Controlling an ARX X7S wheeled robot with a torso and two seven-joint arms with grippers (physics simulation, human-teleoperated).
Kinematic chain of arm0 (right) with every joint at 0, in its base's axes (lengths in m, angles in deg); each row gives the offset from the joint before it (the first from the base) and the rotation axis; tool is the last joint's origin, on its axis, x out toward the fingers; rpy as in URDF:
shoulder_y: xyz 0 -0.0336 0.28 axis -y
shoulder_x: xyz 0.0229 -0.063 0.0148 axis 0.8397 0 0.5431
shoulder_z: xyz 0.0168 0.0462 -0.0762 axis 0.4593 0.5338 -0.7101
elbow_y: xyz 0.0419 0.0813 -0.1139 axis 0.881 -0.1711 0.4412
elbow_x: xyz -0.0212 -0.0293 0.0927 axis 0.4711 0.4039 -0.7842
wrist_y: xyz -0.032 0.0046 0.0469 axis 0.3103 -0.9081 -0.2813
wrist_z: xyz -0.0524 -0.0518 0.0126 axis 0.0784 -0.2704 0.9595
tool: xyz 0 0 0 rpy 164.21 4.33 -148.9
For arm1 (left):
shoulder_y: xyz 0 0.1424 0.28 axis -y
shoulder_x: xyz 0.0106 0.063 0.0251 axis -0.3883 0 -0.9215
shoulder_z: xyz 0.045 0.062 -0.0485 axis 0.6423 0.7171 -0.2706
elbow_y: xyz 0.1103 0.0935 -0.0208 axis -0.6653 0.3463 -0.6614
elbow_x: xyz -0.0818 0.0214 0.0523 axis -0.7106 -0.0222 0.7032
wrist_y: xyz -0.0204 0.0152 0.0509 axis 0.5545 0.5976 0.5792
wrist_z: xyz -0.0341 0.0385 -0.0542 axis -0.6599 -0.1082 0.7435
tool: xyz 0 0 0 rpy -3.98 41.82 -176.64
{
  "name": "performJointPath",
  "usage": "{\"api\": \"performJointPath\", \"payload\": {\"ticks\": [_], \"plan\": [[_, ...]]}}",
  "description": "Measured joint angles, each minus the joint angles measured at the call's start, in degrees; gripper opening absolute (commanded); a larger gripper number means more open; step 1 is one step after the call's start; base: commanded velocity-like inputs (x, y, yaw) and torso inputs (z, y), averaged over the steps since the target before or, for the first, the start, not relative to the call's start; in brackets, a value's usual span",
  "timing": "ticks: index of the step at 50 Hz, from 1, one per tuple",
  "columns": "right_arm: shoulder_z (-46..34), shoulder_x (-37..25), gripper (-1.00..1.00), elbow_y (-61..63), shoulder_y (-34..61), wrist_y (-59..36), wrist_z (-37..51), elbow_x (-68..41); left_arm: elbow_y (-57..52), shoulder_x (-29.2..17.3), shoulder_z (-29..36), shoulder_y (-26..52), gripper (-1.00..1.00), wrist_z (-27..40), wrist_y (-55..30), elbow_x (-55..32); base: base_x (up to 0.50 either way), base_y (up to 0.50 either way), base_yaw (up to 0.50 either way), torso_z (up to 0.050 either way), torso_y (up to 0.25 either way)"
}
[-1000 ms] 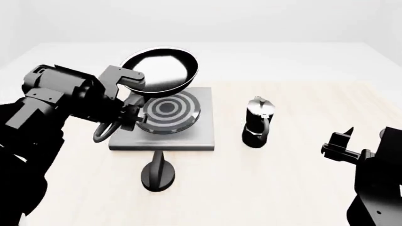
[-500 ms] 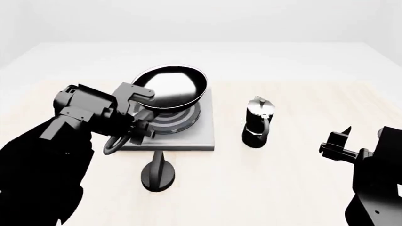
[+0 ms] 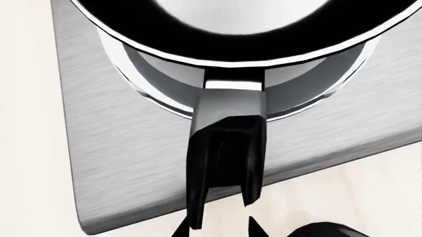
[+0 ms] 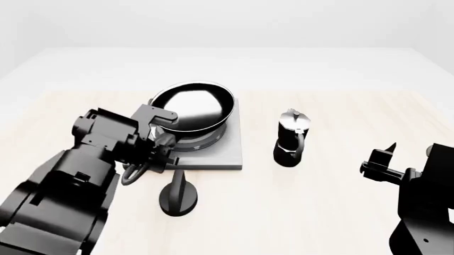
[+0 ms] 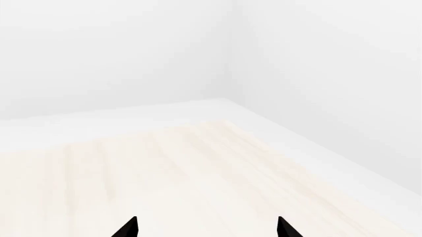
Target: Turn on the stove and put the frying pan on it.
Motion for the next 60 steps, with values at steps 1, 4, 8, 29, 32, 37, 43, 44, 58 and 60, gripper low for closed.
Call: {"api": "performJointPath", "payload": {"ticks": [1,4,8,29,32,37,43,44,58,60], "plan": [[-0.01,0.00,1.00,0.01,0.00,0.01,0.01,-0.02,0.00,0.06,-0.65,-0.07,-1.00,-0.09,-0.02,0.69,0.00,0.00,0.00,0.000,0.000],[-0.05,-0.01,1.00,0.06,0.00,0.02,0.04,-0.07,0.00,0.23,-2.48,-0.26,-1.00,-0.35,-0.05,2.63,0.00,0.00,0.00,0.000,0.000],[-0.11,-0.02,1.00,0.10,0.02,0.05,0.07,-0.13,-0.05,0.42,-4.70,-0.49,1.00,-1.08,-0.10,5.26,0.00,0.00,0.00,0.000,0.000],[-0.25,-0.24,1.00,0.19,0.22,-0.12,0.24,-0.51,-2.93,-0.77,-8.45,3.86,1.00,-8.68,-1.96,11.98,0.00,0.00,0.00,0.000,0.000],[-0.35,-0.28,1.00,0.15,0.31,-0.13,0.27,-0.52,-9.84,-2.36,-8.10,4.39,1.00,-10.17,-6.62,12.42,0.00,0.00,0.00,0.000,0.000],[-0.54,-0.34,1.00,0.26,0.47,-0.31,0.35,-0.58,-23.51,-5.54,-7.82,5.55,1.00,-12.45,-15.80,12.79,0.00,0.00,0.00,0.000,0.000],[-0.62,-0.43,1.00,0.55,0.59,-0.59,0.48,-0.68,-37.28,-10.49,-6.91,9.37,1.00,-9.51,-24.65,6.29,0.00,0.00,0.00,0.000,0.000],[-0.64,-0.44,1.00,0.59,0.61,-0.63,0.50,-0.69,-39.10,-11.75,-6.54,10.28,1.00,-6.84,-25.67,3.16,0.00,0.00,0.00,0.000,0.000],[-1.42,-0.70,1.00,1.67,1.18,-1.13,0.41,-1.06,-60.45,-23.95,-8.57,10.77,1.00,24.71,-29.58,-45.62,0.00,0.00,0.00,0.000,0.000],[-1.74,-0.74,1.00,1.99,1.37,-0.97,0.27,-1.10,-63.82,-25.19,-8.93,9.19,1.00,26.36,-28.75,-48.90,0.00,0.00,0.00,0.000,0.000]]}}
